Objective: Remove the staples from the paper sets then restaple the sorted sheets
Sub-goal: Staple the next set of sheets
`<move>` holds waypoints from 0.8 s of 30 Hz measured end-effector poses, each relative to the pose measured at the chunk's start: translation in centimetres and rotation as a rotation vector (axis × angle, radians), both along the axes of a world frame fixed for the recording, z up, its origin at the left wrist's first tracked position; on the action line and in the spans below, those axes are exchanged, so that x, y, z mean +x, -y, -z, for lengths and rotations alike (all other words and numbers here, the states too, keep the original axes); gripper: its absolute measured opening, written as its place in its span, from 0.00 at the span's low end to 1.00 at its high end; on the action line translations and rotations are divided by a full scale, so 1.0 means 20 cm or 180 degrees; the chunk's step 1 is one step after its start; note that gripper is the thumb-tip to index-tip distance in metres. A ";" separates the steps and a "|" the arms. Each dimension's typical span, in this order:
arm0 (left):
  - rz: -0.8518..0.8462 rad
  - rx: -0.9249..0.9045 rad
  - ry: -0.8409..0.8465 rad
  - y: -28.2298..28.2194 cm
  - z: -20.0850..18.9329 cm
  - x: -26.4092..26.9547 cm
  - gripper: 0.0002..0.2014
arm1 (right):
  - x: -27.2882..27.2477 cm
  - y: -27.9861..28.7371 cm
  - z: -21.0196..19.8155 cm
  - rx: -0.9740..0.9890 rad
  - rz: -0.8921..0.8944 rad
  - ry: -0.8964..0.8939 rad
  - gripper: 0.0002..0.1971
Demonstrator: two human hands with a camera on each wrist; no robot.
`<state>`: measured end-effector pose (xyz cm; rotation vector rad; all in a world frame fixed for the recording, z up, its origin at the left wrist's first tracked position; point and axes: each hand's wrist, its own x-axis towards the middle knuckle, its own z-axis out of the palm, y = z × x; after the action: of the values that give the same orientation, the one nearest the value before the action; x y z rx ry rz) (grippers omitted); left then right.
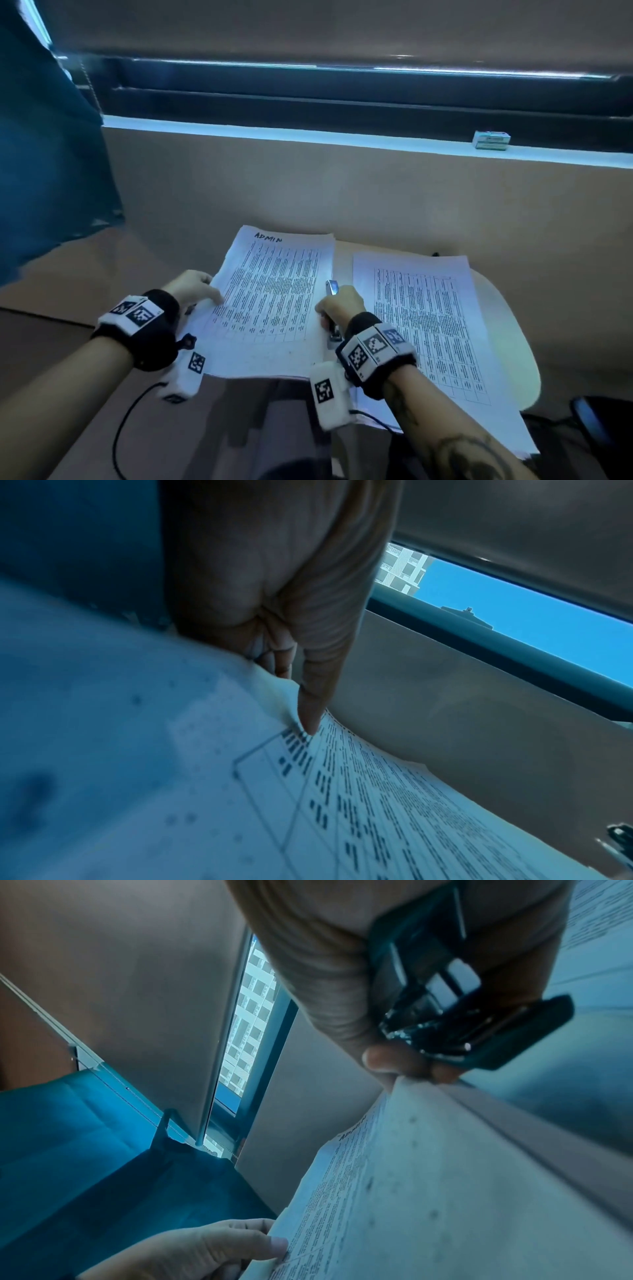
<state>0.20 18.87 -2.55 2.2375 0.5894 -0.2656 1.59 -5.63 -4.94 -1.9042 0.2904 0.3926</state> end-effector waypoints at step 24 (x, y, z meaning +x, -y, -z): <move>0.1627 0.0638 0.0243 0.91 -0.09 0.12 0.14 | -0.09 1.05 -0.03 -0.1871 0.0513 -0.0205 0.26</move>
<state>2.68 0.67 -0.75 2.5550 -0.0095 -0.3877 -0.14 -26.68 -4.28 -2.4200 0.6537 0.2766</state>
